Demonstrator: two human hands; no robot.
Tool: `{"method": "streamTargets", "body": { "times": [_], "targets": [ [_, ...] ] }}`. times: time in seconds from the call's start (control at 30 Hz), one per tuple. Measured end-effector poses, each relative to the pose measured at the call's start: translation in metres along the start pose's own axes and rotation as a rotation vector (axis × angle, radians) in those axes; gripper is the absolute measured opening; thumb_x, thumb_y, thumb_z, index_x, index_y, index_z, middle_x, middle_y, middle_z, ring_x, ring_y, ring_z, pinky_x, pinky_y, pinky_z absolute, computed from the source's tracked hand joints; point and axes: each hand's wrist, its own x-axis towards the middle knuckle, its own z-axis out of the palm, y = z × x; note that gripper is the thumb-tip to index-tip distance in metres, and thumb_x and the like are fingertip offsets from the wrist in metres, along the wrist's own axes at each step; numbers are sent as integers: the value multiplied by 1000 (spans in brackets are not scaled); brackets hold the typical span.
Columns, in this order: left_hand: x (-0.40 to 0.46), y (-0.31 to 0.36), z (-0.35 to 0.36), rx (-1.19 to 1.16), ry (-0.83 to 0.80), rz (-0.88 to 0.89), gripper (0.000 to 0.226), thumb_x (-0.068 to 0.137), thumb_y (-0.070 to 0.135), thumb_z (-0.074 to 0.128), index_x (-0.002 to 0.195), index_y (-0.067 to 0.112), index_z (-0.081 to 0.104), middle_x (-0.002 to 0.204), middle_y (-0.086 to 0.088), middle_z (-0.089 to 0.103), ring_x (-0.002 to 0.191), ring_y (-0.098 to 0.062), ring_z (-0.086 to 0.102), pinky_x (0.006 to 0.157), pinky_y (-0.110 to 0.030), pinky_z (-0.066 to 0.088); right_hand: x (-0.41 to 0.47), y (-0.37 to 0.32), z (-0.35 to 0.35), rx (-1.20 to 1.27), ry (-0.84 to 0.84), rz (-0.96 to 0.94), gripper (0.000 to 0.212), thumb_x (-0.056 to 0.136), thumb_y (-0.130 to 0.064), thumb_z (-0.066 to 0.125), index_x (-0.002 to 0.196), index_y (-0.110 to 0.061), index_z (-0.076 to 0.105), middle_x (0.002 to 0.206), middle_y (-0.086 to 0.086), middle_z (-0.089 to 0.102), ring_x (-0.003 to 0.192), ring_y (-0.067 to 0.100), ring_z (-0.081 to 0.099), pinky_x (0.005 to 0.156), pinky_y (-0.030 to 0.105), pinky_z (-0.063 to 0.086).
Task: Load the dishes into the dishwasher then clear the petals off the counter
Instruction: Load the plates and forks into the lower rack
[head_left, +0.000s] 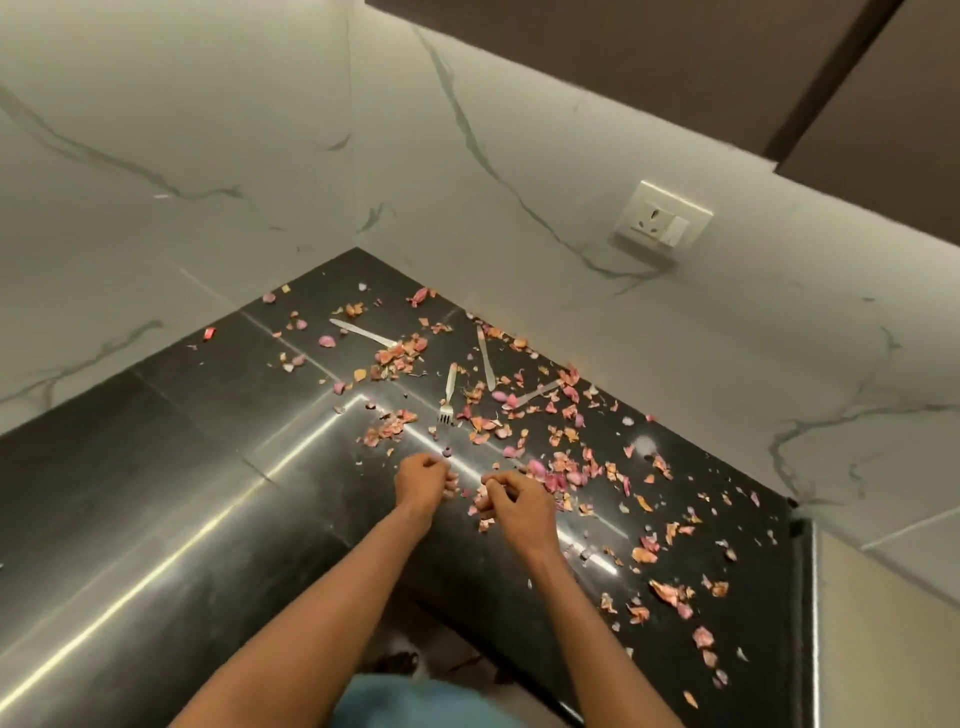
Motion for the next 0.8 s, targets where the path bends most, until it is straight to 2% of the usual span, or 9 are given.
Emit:
{"method": "streamTargets", "body": {
  "times": [0.1,0.2,0.27,0.33,0.43,0.53,0.63,0.73,0.8],
  "targets": [
    [38,25,5,-45,7,-19,12,98,3,57,94,3,68,86,-22,73,67,-25,71,69,-39,64,2,11,7,-23,-60,44,21,102,-28,61,86,-21,74,79,0,75,72,10,73,76,36,62],
    [67,40,16,-20,13,-46,3,97,6,62,100,8,63,86,-16,70,69,-25,74,69,-39,64,10,17,7,-30,-109,134,14,102,-27,63,95,-22,74,83,0,76,76,5,73,80,34,63],
    [85,41,25,62,48,-36,10,94,13,69,97,13,59,85,-14,71,65,-26,74,65,-41,64,20,18,1,-46,-113,157,13,102,-27,63,99,-22,75,85,-2,76,77,3,73,79,29,62],
    [103,41,31,166,100,-5,18,88,20,76,93,15,60,92,-13,70,70,-26,72,66,-44,64,30,17,-7,-29,-87,181,13,102,-26,63,101,-22,75,85,-4,77,78,3,73,80,26,60],
    [128,36,36,364,142,21,21,83,29,80,87,12,67,94,-11,69,77,-25,67,67,-39,59,42,20,-13,31,-51,211,12,102,-23,63,102,-23,74,89,-2,77,83,7,75,86,36,62],
    [137,38,37,449,128,-4,21,82,26,82,86,8,74,88,-11,71,76,-27,68,65,-35,56,47,21,-11,38,-43,242,12,103,-21,62,105,-22,74,90,-1,77,83,7,75,88,39,62],
    [136,50,36,414,95,-33,15,87,19,78,87,4,75,87,-13,72,76,-27,67,63,-33,53,50,17,-11,45,-32,255,13,102,-22,62,106,-22,74,89,-4,77,81,5,75,87,39,62],
    [122,63,30,301,44,4,11,90,15,74,80,10,72,81,-11,71,76,-27,66,64,-36,55,51,12,-11,4,-29,237,13,102,-25,62,107,-27,73,92,-8,76,84,1,73,90,39,61],
    [95,72,20,171,-71,12,9,91,14,73,82,12,71,78,-9,69,66,-21,59,54,-34,48,50,7,-14,-29,0,195,16,102,-25,63,114,-30,72,101,-12,74,92,-2,70,94,38,59]
  ]
}}
